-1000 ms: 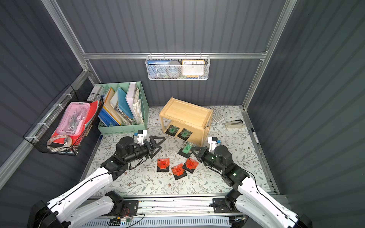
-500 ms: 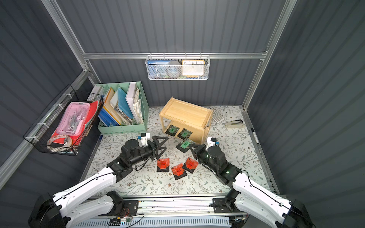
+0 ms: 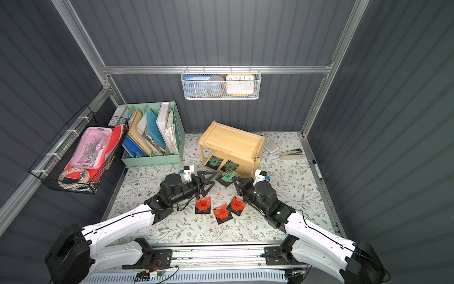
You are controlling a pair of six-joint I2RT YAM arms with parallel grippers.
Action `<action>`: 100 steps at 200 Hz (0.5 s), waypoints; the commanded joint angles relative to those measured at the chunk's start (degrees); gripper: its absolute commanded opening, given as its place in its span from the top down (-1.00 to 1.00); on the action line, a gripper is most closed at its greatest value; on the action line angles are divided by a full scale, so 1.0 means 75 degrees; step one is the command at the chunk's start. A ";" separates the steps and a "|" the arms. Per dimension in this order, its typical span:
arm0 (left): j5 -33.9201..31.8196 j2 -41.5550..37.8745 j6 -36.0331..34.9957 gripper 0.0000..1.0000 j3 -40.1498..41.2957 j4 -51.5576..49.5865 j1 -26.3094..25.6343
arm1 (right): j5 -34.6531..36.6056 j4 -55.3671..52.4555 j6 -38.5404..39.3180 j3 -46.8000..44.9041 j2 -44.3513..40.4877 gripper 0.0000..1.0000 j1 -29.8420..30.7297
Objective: Place the tea bags on the shelf by color
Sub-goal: Pick up the tea bag from the center of the board.
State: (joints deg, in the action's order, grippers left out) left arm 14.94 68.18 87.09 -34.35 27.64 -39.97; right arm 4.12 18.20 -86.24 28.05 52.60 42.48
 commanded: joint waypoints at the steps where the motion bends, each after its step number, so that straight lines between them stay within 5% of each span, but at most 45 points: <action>1: 0.0085 0.0304 0.0057 -0.19 -0.0259 0.0543 -0.0119 | 0.0117 0.0361 -0.0123 0.0021 0.0052 1.00 0.0055; 100: 0.0008 0.0658 0.0162 0.53 -0.0301 0.0947 -0.0305 | 0.0219 0.0420 -0.0208 -0.0019 0.0059 1.00 0.0113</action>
State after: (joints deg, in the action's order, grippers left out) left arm 14.92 72.42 88.58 -34.94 32.84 -42.04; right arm 4.80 20.12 -87.64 28.05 53.08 42.94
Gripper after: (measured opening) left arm 0.261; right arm 0.050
